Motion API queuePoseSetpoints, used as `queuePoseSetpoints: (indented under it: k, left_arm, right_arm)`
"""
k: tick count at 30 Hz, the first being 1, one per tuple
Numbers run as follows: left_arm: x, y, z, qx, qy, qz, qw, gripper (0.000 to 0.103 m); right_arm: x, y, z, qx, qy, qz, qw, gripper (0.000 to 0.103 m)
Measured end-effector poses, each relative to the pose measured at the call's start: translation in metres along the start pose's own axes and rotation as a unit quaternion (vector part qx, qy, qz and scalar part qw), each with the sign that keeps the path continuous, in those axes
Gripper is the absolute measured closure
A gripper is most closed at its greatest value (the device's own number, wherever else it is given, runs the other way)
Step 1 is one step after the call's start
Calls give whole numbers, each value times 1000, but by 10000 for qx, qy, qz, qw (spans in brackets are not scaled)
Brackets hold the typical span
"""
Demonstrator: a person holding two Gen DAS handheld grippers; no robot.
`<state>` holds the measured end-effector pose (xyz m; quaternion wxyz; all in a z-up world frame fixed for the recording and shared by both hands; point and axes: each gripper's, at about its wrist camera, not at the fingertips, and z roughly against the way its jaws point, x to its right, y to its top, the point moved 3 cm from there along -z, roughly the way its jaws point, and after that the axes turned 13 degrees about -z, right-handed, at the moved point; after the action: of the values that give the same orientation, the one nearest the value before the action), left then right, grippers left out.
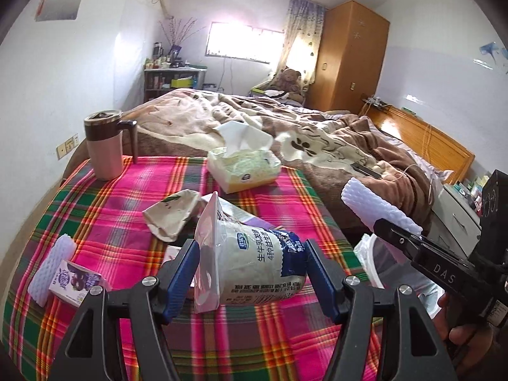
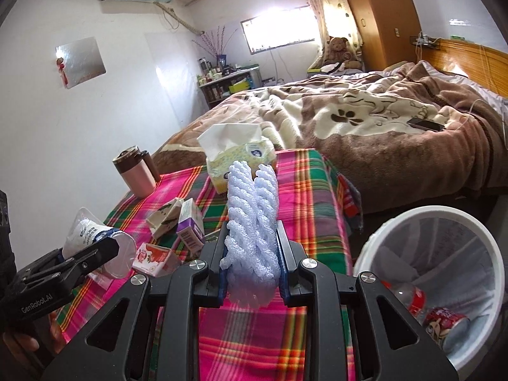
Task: Collect trash
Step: 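Carry the milk packet and scrubber with both tools over the white bin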
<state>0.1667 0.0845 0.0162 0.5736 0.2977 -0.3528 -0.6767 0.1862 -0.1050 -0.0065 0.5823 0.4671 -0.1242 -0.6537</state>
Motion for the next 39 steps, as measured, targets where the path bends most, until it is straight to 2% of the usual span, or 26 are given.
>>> queuePoseSetpoints:
  k: [10, 18, 23, 31, 39]
  left_arm:
    - [57, 8, 2, 90, -328, -395, 9986, 36]
    - [112, 15, 0, 196, -549, -862, 9946, 36]
    - [143, 17, -7, 174, -811, -1022, 9913, 36]
    - [185, 20, -20, 117, -1151, -1226, 9857, 36]
    - [219, 17, -51, -176, -1521, -1294, 9797, 36]
  right_arm:
    - [36, 6, 31, 343, -380, -171, 9985, 78]
    - [67, 9, 55, 561, -620, -417, 9956, 78]
    - [90, 10, 67, 663, -861, -584, 9924, 78]
    - [120, 5, 77, 640, -1250, -758, 9872, 78]
    - [147, 4, 76, 526, -1598, -928, 9814, 77]
